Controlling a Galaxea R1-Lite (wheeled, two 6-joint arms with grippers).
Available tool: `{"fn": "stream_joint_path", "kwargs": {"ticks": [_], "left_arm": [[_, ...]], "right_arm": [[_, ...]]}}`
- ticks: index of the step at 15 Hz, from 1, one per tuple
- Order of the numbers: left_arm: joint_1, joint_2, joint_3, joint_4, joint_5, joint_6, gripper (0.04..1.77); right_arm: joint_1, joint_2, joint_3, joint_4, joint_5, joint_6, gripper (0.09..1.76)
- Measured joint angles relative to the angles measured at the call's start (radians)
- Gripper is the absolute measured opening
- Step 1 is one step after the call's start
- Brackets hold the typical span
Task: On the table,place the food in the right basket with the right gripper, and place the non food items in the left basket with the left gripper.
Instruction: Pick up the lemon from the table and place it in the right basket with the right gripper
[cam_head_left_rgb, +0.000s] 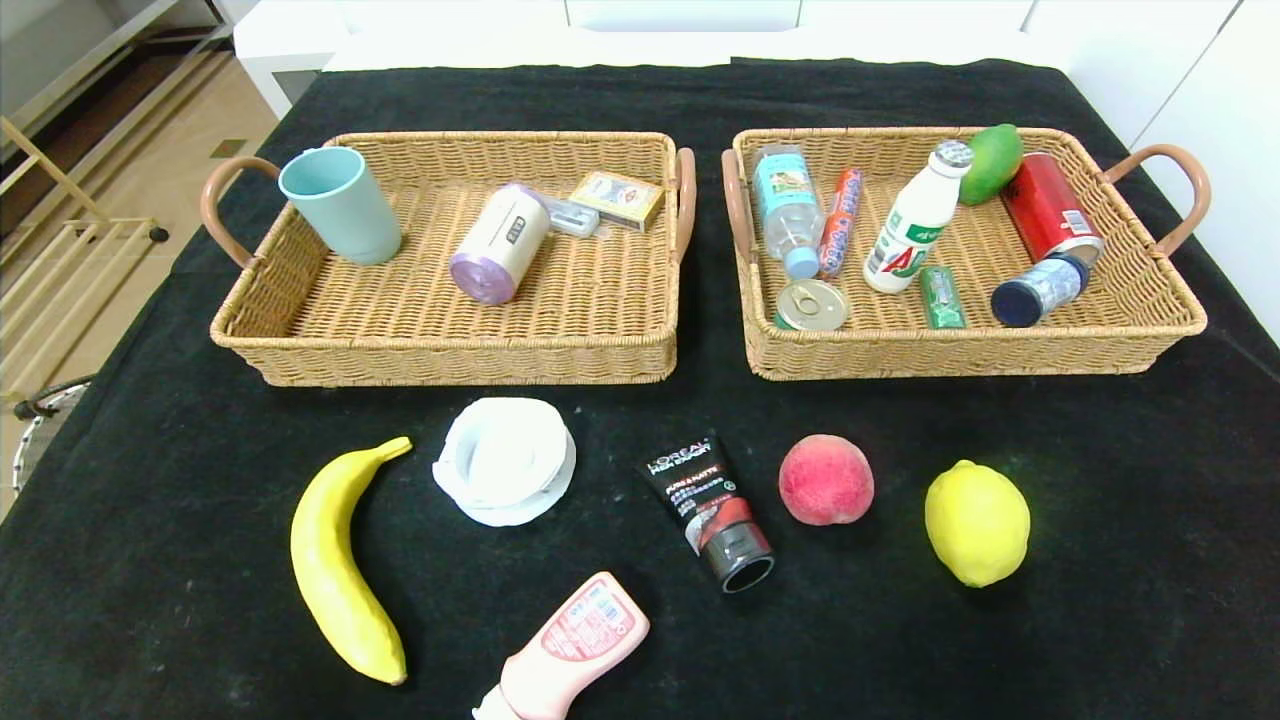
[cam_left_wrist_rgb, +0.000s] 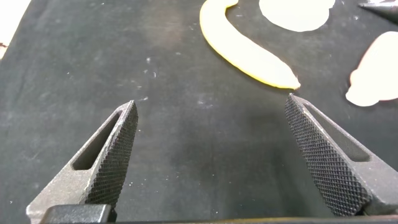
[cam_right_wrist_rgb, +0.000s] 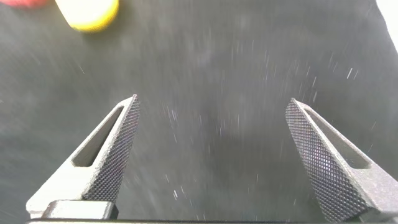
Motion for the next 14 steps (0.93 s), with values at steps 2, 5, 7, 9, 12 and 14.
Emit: {"fn": "stream_joint_path", "kwargs": {"ticks": [2, 5, 7, 9, 12, 14], "left_arm": [[-0.001, 0.007, -0.041, 0.016, -0.028, -0.003, 1.72], [-0.003, 0.089, -0.174, 0.034, -0.124, -0.011, 1.72], [-0.015, 0.183, -0.267, 0.036, -0.196, -0.011, 1.72], [-0.029, 0.294, -0.350, 0.032, -0.265, -0.007, 1.72], [-0.056, 0.479, -0.441, -0.002, -0.366, 0.001, 1.72], [-0.109, 0.593, -0.494, -0.017, -0.388, 0.017, 1.72]], "right_arm": [[0.000, 0.033, -0.097, 0.007, 0.031, 0.022, 1.71], [0.001, 0.126, -0.215, 0.005, 0.137, 0.027, 1.71], [0.005, 0.216, -0.278, 0.004, 0.214, 0.025, 1.71], [0.009, 0.321, -0.349, 0.002, 0.311, 0.026, 1.71], [0.018, 0.488, -0.455, -0.003, 0.416, 0.027, 1.71], [0.072, 0.584, -0.513, -0.011, 0.432, 0.029, 1.71]]}}
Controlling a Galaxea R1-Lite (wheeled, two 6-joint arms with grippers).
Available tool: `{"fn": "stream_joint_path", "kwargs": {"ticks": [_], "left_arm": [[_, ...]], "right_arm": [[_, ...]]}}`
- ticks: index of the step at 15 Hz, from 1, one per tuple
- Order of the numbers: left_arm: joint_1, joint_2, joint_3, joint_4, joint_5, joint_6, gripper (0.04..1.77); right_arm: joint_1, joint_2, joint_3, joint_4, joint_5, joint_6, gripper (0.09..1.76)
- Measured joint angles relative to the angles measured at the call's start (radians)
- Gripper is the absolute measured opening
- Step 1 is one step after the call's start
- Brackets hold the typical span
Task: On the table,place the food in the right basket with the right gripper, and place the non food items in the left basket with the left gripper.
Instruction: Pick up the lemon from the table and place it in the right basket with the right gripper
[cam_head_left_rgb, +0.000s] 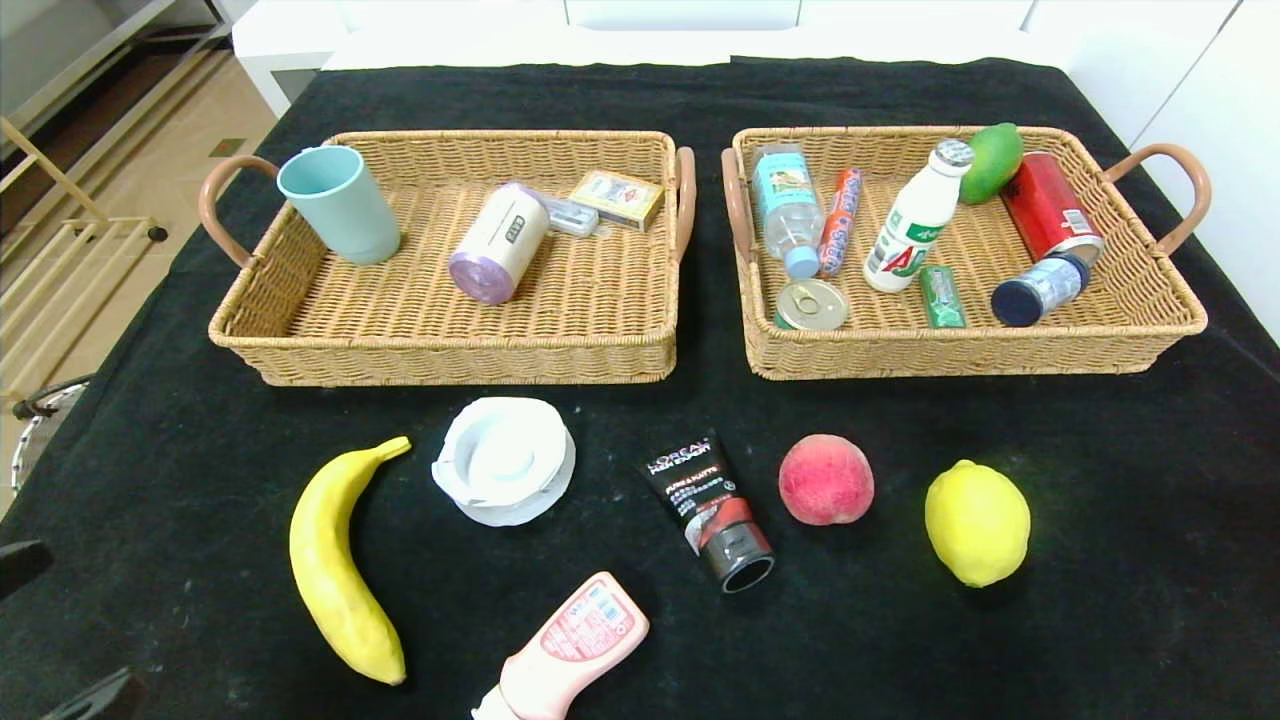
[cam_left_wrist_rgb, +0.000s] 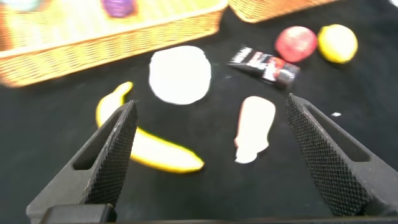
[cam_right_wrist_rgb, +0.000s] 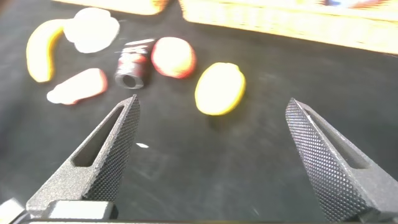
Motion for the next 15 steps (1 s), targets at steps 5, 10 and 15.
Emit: {"fn": "stream_joint_path", "kwargs": {"ticks": [5, 10, 15], "left_arm": [[-0.220, 0.243, -0.140, -0.016, 0.021, 0.033, 1.72], [-0.347, 0.398, -0.266, -0.021, 0.049, 0.033, 1.72], [-0.367, 0.451, -0.252, -0.023, 0.057, 0.021, 1.72]], "right_arm": [[0.260, 0.217, -0.087, -0.089, -0.160, 0.022, 1.71], [0.399, 0.402, -0.106, -0.197, -0.274, 0.025, 1.71], [0.442, 0.491, -0.132, -0.196, -0.346, 0.025, 1.71]]}}
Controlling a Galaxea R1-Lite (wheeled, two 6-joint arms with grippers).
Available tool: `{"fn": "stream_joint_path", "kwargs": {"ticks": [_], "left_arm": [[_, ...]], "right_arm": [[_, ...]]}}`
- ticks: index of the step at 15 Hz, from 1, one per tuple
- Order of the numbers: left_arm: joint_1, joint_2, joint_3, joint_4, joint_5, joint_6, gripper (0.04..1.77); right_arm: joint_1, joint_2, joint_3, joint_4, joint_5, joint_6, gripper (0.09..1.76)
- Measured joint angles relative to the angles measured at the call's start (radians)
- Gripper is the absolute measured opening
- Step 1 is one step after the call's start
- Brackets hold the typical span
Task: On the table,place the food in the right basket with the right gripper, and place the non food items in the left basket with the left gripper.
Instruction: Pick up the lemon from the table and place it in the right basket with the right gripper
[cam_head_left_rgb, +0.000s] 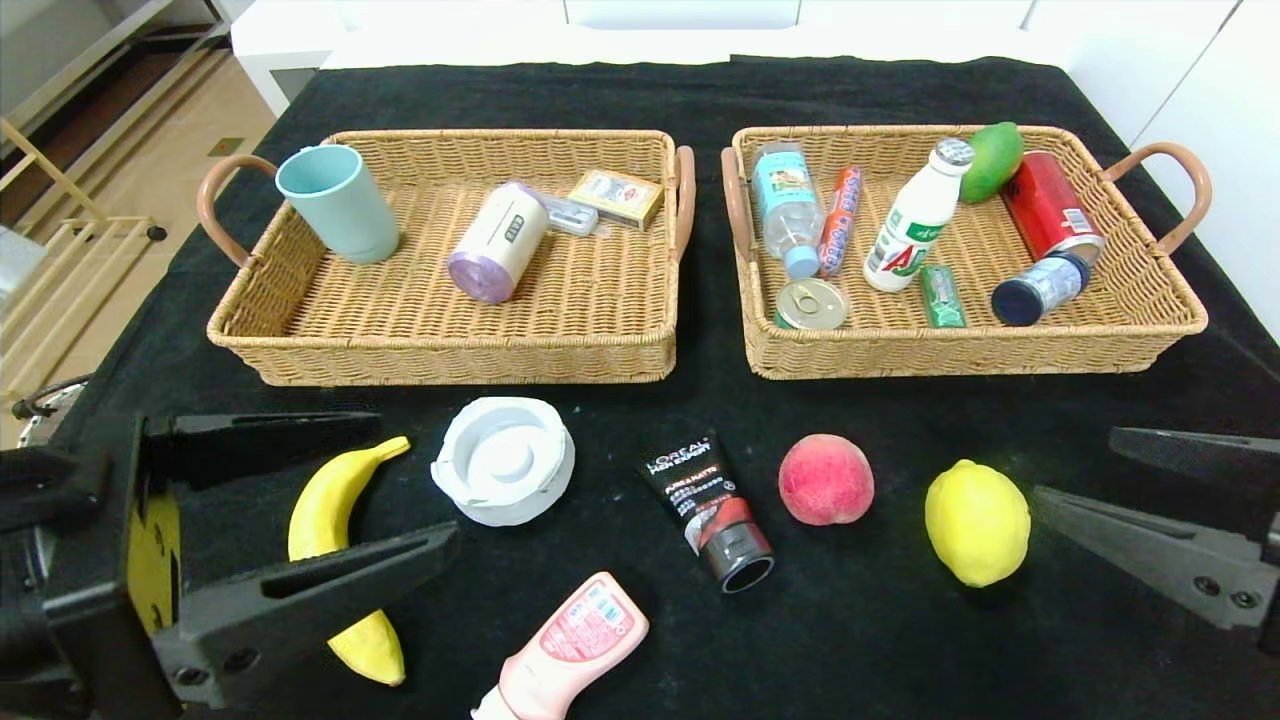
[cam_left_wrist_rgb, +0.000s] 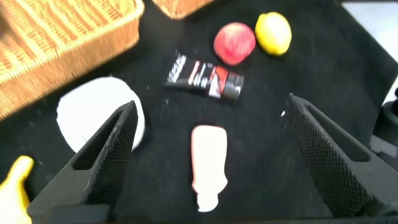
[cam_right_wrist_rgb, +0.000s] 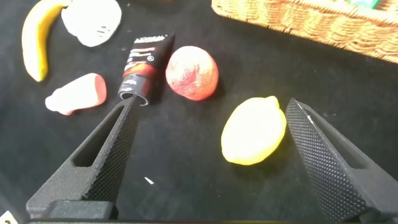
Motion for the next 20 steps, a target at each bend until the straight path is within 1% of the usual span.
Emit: {"fn": "stream_joint_path", "kwargs": {"ticks": [2, 5, 7, 10, 12, 15, 17, 20], "left_arm": [[0.002, 0.000, 0.020, -0.001, -0.001, -0.010, 1.72], [0.003, -0.001, 0.034, -0.057, 0.008, -0.010, 1.72], [0.003, -0.008, 0.044, -0.062, 0.024, -0.008, 1.72], [0.003, -0.020, 0.050, -0.062, 0.024, -0.007, 1.72], [0.003, -0.023, 0.051, -0.061, 0.024, -0.005, 1.72], [0.003, -0.027, 0.055, -0.061, 0.024, -0.003, 1.72], [0.003, -0.030, 0.058, -0.061, 0.024, -0.003, 1.72], [0.003, -0.033, 0.059, -0.060, 0.024, -0.003, 1.72]], "right_arm": [[0.007, 0.018, -0.017, 0.003, -0.011, 0.000, 1.71], [0.019, 0.040, -0.054, 0.036, -0.101, -0.001, 1.71], [0.022, 0.068, -0.111, 0.120, -0.167, -0.001, 1.71], [0.026, 0.145, -0.226, 0.292, -0.302, 0.018, 1.71], [0.029, 0.198, -0.315, 0.424, -0.351, 0.088, 1.71], [0.040, 0.270, -0.463, 0.639, -0.371, 0.280, 1.71], [0.049, 0.320, -0.518, 0.697, -0.389, 0.347, 1.71], [0.051, 0.383, -0.539, 0.717, -0.396, 0.413, 1.71]]}}
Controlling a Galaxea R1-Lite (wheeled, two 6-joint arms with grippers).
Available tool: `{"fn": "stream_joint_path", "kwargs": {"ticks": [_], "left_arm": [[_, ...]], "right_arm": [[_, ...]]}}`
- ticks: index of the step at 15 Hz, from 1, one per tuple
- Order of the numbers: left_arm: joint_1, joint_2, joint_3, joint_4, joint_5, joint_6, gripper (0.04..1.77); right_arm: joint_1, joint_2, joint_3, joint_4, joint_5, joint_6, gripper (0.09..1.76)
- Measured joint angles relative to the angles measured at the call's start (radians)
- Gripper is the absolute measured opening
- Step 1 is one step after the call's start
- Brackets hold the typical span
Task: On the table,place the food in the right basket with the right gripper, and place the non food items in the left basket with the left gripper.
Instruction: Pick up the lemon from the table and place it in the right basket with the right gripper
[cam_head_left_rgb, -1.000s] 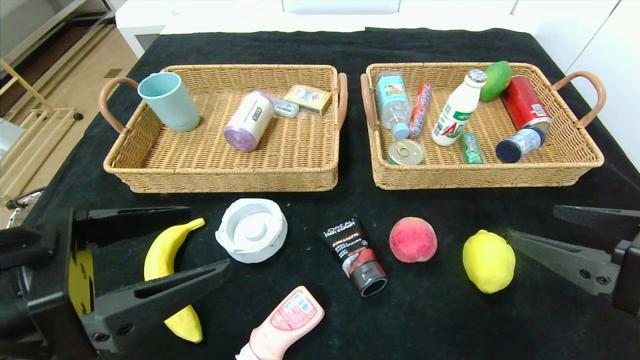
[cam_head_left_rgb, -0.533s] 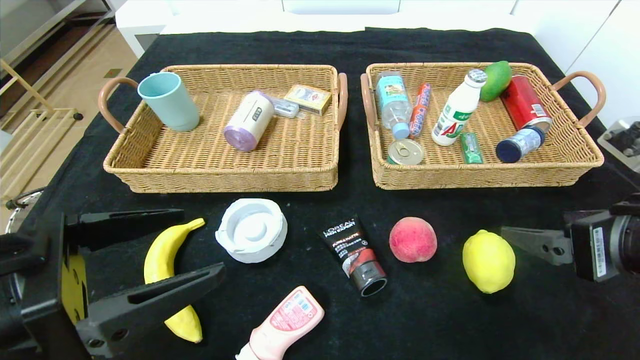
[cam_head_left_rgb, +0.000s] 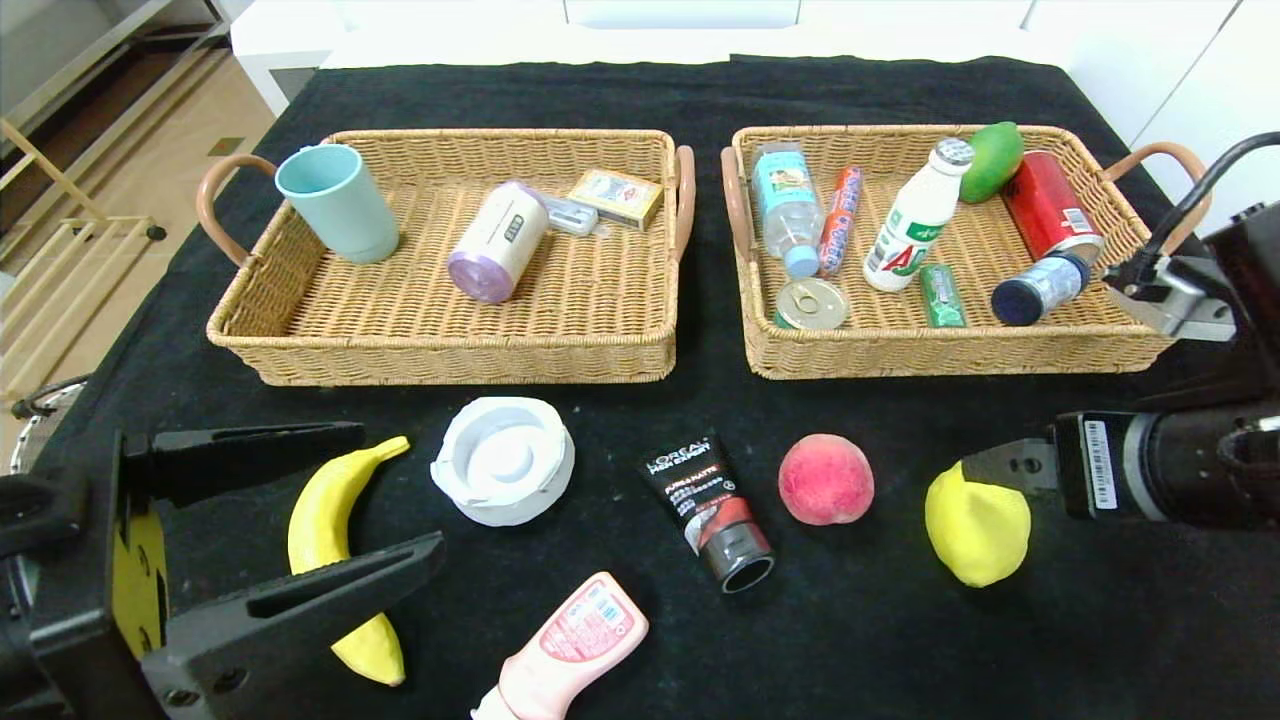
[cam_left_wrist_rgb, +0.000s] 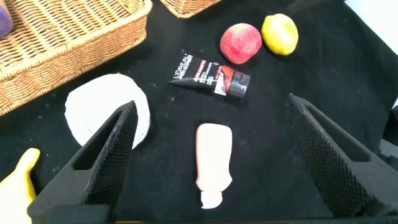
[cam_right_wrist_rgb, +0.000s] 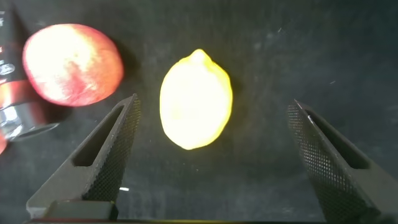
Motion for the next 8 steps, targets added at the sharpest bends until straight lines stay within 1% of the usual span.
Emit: {"fn": "stream_joint_path", "kwargs": {"ticks": [4, 8], "left_arm": [[0.000, -0.003, 0.005, -0.001, 0.000, 0.001, 1.72], [0.000, -0.009, 0.006, -0.002, 0.000, 0.003, 1.72]], "right_arm": [[0.001, 0.064, -0.007, 0.005, -0.001, 0.045, 1.71], [0.001, 0.108, -0.005, 0.004, -0.001, 0.063, 1.71]]}}
